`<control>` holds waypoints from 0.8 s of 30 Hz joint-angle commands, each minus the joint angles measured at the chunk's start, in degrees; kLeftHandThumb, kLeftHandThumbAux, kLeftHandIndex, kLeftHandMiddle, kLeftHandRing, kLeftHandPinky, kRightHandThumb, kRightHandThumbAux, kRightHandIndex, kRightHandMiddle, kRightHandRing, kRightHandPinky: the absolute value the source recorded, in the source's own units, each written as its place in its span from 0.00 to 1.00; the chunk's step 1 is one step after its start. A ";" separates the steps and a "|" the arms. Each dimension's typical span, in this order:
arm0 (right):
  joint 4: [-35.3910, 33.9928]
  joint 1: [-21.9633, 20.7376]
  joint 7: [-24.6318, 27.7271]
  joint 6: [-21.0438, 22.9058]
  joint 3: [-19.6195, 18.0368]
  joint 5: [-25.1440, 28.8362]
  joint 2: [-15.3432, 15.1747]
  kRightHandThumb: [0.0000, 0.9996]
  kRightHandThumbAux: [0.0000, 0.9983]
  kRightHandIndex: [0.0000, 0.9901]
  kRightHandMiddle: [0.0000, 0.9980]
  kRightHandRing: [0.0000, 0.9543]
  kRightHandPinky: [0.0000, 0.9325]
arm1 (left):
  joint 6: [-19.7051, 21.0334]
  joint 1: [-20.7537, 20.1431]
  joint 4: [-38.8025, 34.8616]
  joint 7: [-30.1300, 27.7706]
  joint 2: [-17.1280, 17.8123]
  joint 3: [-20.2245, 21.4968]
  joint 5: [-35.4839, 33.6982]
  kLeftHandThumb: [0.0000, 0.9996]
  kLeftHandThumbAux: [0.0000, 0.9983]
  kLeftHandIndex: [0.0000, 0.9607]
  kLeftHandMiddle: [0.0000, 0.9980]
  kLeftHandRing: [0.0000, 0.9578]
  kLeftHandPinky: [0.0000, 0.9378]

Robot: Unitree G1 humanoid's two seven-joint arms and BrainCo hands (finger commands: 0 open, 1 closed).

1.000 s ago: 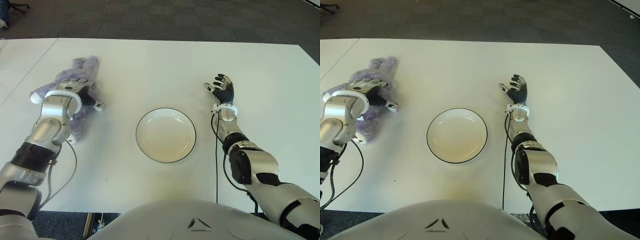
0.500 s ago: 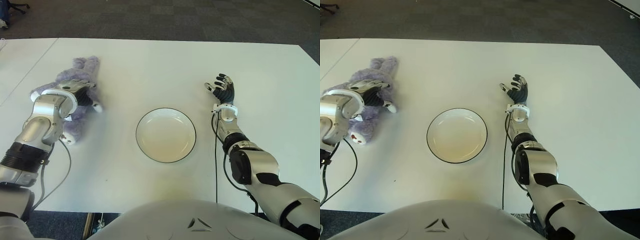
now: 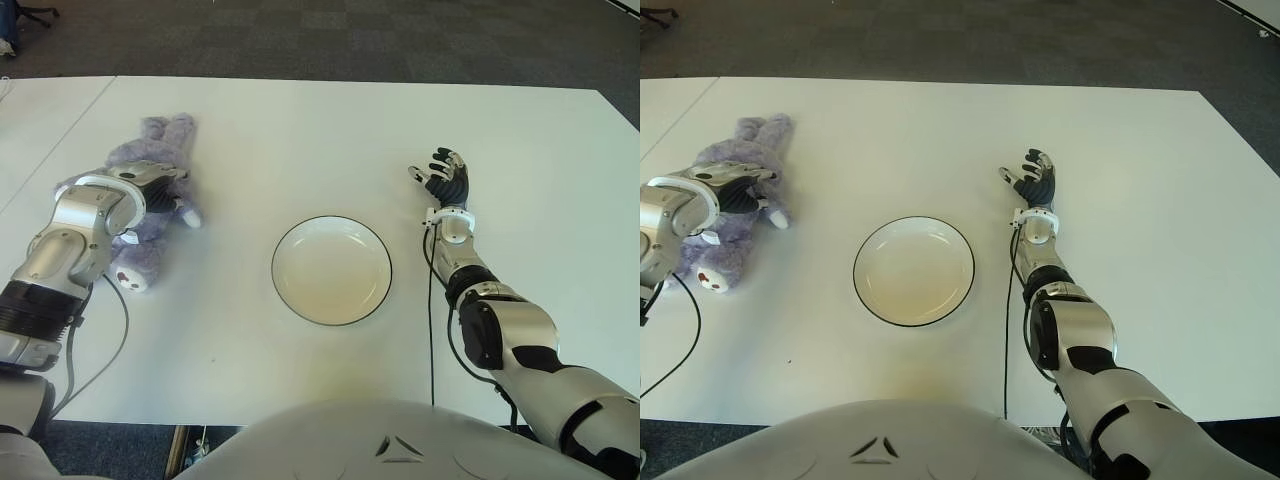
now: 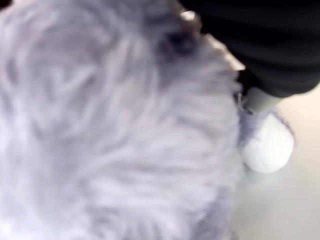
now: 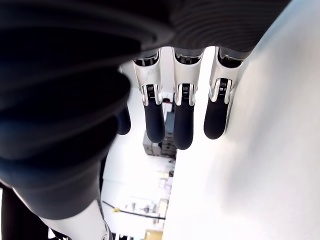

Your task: Put the doll into the plate.

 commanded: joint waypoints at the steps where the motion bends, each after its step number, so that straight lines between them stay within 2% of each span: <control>1: 6.01 9.78 0.22 5.87 0.00 0.23 1.66 0.18 0.85 0.21 0.23 0.25 0.28 | -1.63 3.91 3.96 0.65 -1.36 -1.67 -1.63 0.59 0.42 0.12 0.13 0.28 0.43; 2: 6.01 9.76 0.27 5.92 -0.05 0.29 1.67 0.19 0.85 0.20 0.23 0.26 0.28 | -1.58 4.08 4.17 1.38 -1.55 -1.33 -1.79 0.63 0.42 0.24 0.23 0.36 0.49; 3: 6.02 9.74 0.31 5.96 -0.11 0.36 1.68 0.19 0.85 0.20 0.23 0.26 0.28 | -1.21 4.38 4.32 2.28 -1.93 -0.75 -2.16 0.63 0.41 0.27 0.25 0.38 0.50; 4: 6.02 9.73 0.33 5.98 -0.15 0.40 1.70 0.19 0.85 0.20 0.23 0.26 0.28 | -0.95 4.57 4.42 2.90 -2.17 -0.38 -2.45 0.67 0.40 0.35 0.34 0.44 0.52; 5: 6.01 9.72 0.34 5.99 -0.17 0.42 1.70 0.19 0.85 0.20 0.23 0.26 0.28 | -0.80 4.67 4.47 3.23 -2.28 -0.24 -2.64 0.67 0.40 0.37 0.35 0.46 0.53; 7: 6.02 9.71 0.29 6.01 -0.20 0.44 1.71 0.20 0.85 0.20 0.23 0.26 0.28 | -0.35 4.97 4.47 4.28 -2.62 0.21 -3.18 0.68 0.40 0.38 0.37 0.47 0.53; 9: 6.02 9.70 0.19 6.03 -0.21 0.45 1.71 0.19 0.85 0.20 0.23 0.26 0.28 | 0.22 5.40 4.46 5.77 -3.15 0.90 -3.76 0.69 0.39 0.41 0.43 0.50 0.53; 11: 6.02 9.72 0.11 5.94 -0.23 0.46 1.72 0.19 0.85 0.19 0.23 0.26 0.28 | 0.94 5.83 4.38 7.81 -3.79 1.60 -3.79 0.66 0.40 0.42 0.46 0.51 0.54; 13: 6.00 9.74 0.08 5.82 -0.27 0.50 1.73 0.17 0.85 0.19 0.23 0.26 0.28 | 2.15 6.32 4.11 10.60 -4.69 2.36 -3.25 0.57 0.43 0.43 0.52 0.54 0.56; 24: 5.96 9.74 0.66 5.52 -0.52 0.95 1.72 0.18 0.85 0.21 0.23 0.26 0.29 | 6.49 7.26 3.00 17.35 -6.18 2.53 -0.65 0.51 0.46 0.43 0.56 0.57 0.57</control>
